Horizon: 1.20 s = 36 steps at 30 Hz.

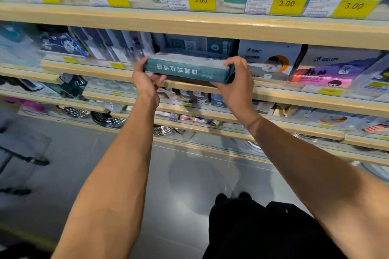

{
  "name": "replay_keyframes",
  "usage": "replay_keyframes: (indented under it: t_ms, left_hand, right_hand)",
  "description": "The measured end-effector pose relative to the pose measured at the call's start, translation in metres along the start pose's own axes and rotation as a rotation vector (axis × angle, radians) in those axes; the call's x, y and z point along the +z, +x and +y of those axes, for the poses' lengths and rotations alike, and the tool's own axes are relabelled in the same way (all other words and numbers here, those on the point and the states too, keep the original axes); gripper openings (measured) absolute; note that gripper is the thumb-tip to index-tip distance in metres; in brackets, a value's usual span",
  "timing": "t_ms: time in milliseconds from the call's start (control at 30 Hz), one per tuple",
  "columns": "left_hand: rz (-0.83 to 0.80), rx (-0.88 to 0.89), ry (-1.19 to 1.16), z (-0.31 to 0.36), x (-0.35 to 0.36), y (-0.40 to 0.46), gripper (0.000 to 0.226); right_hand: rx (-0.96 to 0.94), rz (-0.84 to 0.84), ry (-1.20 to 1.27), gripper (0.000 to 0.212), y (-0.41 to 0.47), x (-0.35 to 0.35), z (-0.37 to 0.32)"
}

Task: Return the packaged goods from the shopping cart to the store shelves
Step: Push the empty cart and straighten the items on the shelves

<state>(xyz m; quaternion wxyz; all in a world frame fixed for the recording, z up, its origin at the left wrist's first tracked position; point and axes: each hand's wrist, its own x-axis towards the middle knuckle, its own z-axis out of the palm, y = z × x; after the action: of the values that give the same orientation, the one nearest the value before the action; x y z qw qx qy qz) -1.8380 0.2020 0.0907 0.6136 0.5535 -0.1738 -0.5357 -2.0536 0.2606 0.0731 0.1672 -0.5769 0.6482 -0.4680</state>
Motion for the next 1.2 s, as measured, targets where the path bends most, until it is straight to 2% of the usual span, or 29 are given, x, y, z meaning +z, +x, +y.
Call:
replay_keyframes:
  t_ms: [167,233,367,500,567,700,767,900,967,1033,1100,1200]
  left_hand:
    - [-0.092,0.185,-0.091,0.018,0.010,0.019,0.021]
    - [-0.082,0.261,0.020,0.028,0.020,0.030,0.007]
    - [-0.100,0.313,0.329,0.015,0.028,0.036,0.013]
    - [-0.042,0.296,0.440,0.002,0.027,0.041,0.014]
    - [-0.002,0.291,0.434,0.001,0.030,0.042,0.009]
    - [0.002,0.316,0.403,0.000,0.036,0.032,0.008]
    - [0.013,0.324,0.370,0.001,0.035,0.026,0.011]
    - [0.089,0.367,0.268,-0.011,0.035,-0.002,0.007]
    - [0.122,0.449,0.265,-0.033,0.045,-0.032,0.002]
    - [0.012,0.490,0.318,-0.065,0.065,-0.072,0.007]
    - [-0.191,0.480,0.412,-0.098,0.090,-0.108,0.010]
    - [-0.435,0.448,0.518,-0.135,0.139,-0.152,0.018]
  right_hand:
    - [0.119,0.110,0.042,0.040,0.023,-0.002,-0.024]
    - [0.186,0.113,-0.011,0.040,0.033,-0.003,-0.030]
    - [0.151,-0.004,-0.228,0.027,0.034,-0.003,-0.025]
    - [0.043,0.023,-0.231,0.012,0.029,-0.005,-0.025]
    - [-0.004,0.038,-0.203,0.013,0.022,-0.004,-0.024]
    - [-0.042,0.019,-0.155,0.039,0.008,-0.011,-0.019]
    - [-0.044,0.005,-0.113,0.043,0.006,-0.014,-0.017]
    - [-0.045,0.023,-0.049,0.032,-0.006,-0.035,-0.012]
    - [-0.037,0.093,-0.037,0.022,-0.015,-0.055,0.002]
    - [0.018,0.251,-0.044,0.018,-0.021,-0.085,0.025]
    - [0.126,0.431,-0.046,0.019,-0.027,-0.117,0.052]
    - [0.339,0.557,0.015,0.022,-0.033,-0.166,0.086]
